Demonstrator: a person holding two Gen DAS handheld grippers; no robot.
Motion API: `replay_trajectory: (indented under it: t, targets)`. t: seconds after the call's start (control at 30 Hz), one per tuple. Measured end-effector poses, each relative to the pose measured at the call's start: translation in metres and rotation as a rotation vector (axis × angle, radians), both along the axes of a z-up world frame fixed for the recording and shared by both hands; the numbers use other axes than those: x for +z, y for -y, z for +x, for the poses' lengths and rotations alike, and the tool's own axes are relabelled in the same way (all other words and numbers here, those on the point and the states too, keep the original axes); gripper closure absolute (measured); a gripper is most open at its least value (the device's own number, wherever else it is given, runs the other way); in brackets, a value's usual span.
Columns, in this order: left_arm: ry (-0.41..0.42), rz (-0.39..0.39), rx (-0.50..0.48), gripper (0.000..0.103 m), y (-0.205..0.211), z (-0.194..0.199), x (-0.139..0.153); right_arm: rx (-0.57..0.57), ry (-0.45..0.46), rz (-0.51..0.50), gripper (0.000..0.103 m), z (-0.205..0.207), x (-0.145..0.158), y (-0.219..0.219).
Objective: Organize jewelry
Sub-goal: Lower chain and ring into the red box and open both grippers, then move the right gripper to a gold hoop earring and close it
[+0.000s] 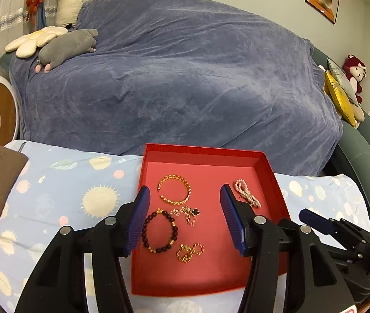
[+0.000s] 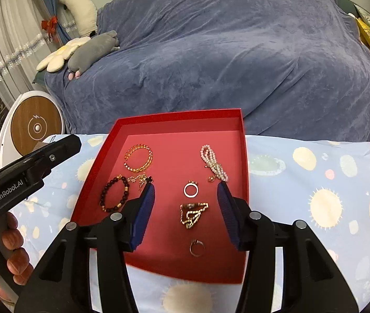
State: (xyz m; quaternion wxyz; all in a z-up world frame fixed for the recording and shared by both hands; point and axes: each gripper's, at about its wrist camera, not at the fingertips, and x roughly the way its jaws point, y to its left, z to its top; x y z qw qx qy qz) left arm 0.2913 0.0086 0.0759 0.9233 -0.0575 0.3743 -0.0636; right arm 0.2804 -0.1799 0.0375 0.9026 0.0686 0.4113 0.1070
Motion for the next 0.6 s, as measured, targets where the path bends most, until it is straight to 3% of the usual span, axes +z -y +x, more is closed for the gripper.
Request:
replay_trajectory:
  t: [0.3, 0.6]
  targets:
    - [-0.023, 0.012, 0.041, 0.039, -0.028, -0.091, -0.003, -0.002, 0.018, -0.043, 0.05, -0.091, 0.015, 0.006]
    - [-0.091, 0.02, 0.075, 0.039, -0.031, -0.156, -0.047, -0.016, -0.027, -0.037, 0.05, -0.161, -0.023, 0.016]
